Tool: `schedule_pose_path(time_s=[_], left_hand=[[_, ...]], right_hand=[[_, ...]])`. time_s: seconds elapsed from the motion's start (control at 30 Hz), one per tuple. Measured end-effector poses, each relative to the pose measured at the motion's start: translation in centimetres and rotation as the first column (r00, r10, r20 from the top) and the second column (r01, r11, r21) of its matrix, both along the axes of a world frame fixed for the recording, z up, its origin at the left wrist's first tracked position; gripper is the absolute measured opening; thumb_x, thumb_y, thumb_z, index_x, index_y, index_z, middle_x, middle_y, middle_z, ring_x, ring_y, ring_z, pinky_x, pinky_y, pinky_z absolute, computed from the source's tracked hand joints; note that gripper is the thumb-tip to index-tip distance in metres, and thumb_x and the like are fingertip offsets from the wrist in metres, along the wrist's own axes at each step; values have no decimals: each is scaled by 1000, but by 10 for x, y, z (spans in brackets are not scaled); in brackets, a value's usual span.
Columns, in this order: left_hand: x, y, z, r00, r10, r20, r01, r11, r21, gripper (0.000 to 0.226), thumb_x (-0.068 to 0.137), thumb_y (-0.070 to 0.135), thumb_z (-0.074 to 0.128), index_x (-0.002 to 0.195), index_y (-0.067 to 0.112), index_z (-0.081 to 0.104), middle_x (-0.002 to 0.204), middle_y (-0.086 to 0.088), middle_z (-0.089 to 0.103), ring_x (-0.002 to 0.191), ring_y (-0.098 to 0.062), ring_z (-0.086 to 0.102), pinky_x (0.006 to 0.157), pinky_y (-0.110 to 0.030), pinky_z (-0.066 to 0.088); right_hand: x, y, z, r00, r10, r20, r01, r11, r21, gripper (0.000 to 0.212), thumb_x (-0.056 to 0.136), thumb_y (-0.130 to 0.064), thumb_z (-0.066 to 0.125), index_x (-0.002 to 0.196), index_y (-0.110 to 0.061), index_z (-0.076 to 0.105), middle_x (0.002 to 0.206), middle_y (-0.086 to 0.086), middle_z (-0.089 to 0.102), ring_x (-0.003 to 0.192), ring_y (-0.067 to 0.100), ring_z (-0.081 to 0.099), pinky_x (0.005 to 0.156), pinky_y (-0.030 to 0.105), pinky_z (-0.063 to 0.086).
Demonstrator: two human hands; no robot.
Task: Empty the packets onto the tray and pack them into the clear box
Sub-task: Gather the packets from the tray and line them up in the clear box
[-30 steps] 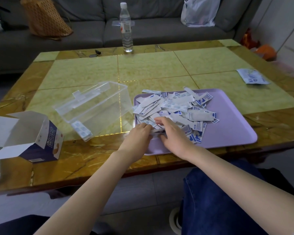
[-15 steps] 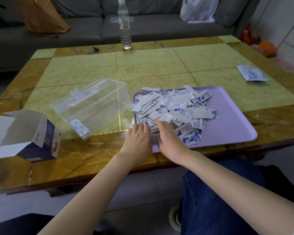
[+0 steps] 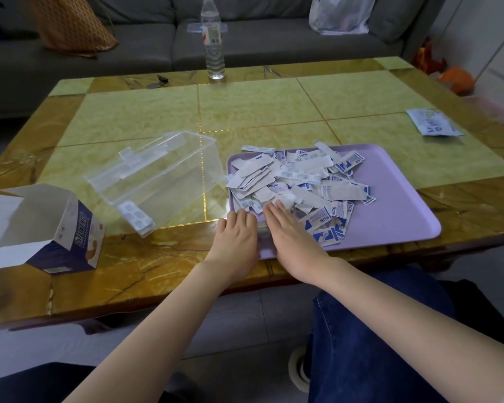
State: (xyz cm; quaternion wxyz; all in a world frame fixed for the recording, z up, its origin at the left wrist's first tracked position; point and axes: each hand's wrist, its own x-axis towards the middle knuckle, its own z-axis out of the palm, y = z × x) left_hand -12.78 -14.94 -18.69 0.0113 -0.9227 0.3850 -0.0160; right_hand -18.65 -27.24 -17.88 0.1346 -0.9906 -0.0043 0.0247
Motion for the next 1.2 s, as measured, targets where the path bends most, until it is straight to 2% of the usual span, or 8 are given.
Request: schedule_pose_path(time_s=[0.17,0.27,0.33,0.43,0.5,0.63,0.83,1.2], left_hand=[[-2,0,1,1000,17,-19,-17,1000,-4,35,93,25,35,124,8,33,129,-10,34,115,-27,34,93,-33,26],[-1,2,2,999,15,-40,-15,1000,-9,35,93,24,34,125,9,33,128,-8,35,114,-27,34,93,-32,26],[-1,3,5,999,18,-47,-20,999,-31,31,93,24,36,121,10,36,125,-8,38,112,-27,35,92,-32,26],[1,6,8,997,49,-55,-62,963,-261,18,93,19,43,108,10,48,111,-6,51,102,-26,40,85,-31,27],[3,9,10,986,53,-157,-111,913,-392,8,88,13,52,94,8,55,96,-7,57,92,-27,45,77,-31,30],[2,12,10,937,47,-346,-185,907,-379,11,80,1,53,88,6,59,94,-8,60,91,-28,51,69,-32,37],[1,16,10,919,93,-384,-266,864,-427,14,81,3,56,94,7,59,98,-8,54,87,-27,52,71,-34,41],[6,18,8,909,194,-368,-340,856,-388,13,81,10,56,89,18,62,93,2,63,88,-24,56,65,-32,41]], right_hand=[[1,-5,-2,1000,20,-3,-20,999,33,68,92,8,37,149,-6,3,158,6,-2,145,17,-9,115,23,-2],[1,-6,-4,1000,15,13,-16,997,70,53,92,7,40,143,-5,29,155,8,19,146,19,7,116,27,11],[2,-8,-5,999,-24,27,21,993,119,35,92,4,42,126,-4,46,139,10,40,135,24,30,108,27,26],[4,-11,-3,990,-112,84,92,973,211,23,93,-2,45,115,-7,53,118,4,49,113,19,45,94,27,39],[2,-10,-1,984,-139,111,104,955,276,28,93,-1,45,120,-8,52,119,4,51,113,17,46,97,29,40],[-3,-2,-4,991,-108,75,80,947,313,45,88,9,43,130,-9,48,130,5,50,123,16,44,105,26,35],[2,-7,-9,986,-129,104,95,955,281,43,88,9,45,127,-6,55,128,7,53,128,18,40,110,26,29],[3,-8,-3,988,-123,92,89,947,309,33,91,-2,50,122,-11,59,121,3,59,118,15,48,98,21,34]])
